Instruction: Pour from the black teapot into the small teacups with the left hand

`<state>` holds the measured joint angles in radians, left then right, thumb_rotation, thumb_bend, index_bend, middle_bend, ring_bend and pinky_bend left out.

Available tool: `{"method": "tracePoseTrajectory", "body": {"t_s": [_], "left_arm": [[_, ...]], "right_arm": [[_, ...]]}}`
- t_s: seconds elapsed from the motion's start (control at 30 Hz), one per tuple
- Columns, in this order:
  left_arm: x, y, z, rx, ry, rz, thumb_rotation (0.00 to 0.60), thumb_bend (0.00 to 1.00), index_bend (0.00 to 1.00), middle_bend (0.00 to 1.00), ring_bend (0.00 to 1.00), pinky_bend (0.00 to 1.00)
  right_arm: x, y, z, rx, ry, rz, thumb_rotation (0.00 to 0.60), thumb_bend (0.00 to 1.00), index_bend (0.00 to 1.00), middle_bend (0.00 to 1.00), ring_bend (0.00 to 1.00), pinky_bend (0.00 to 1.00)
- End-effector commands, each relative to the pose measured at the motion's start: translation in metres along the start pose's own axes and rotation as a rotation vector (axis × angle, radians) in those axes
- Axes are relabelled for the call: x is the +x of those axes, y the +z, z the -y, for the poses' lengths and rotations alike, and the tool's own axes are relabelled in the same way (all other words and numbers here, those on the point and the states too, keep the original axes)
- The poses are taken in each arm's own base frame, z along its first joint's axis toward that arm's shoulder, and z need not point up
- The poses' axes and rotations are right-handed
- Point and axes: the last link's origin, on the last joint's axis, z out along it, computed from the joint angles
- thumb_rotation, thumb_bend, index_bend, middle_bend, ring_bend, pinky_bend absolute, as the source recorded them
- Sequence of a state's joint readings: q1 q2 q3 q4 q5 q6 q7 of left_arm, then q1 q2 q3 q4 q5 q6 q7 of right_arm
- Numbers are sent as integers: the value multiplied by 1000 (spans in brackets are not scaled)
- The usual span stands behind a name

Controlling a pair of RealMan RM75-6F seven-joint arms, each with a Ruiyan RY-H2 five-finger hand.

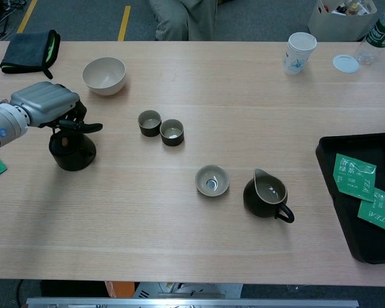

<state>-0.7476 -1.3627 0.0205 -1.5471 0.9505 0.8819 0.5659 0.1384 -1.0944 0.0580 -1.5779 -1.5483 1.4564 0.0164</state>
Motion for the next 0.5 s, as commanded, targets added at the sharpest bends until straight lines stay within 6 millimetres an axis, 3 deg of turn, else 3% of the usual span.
{"method": "tracePoseTrajectory", "body": {"t_s": [0.03,0.5], "left_arm": [[-1,-1,0,1,5,4,0,133,593,674,500,181],[-1,-2,0,11,6,15,0,133,631,773,588,181]], "right_arm": [[0,0,0,-1,1,1,600,148,263,268,126,106],[0,0,0,0,1,4,600,147,263,268,126,106]]}}
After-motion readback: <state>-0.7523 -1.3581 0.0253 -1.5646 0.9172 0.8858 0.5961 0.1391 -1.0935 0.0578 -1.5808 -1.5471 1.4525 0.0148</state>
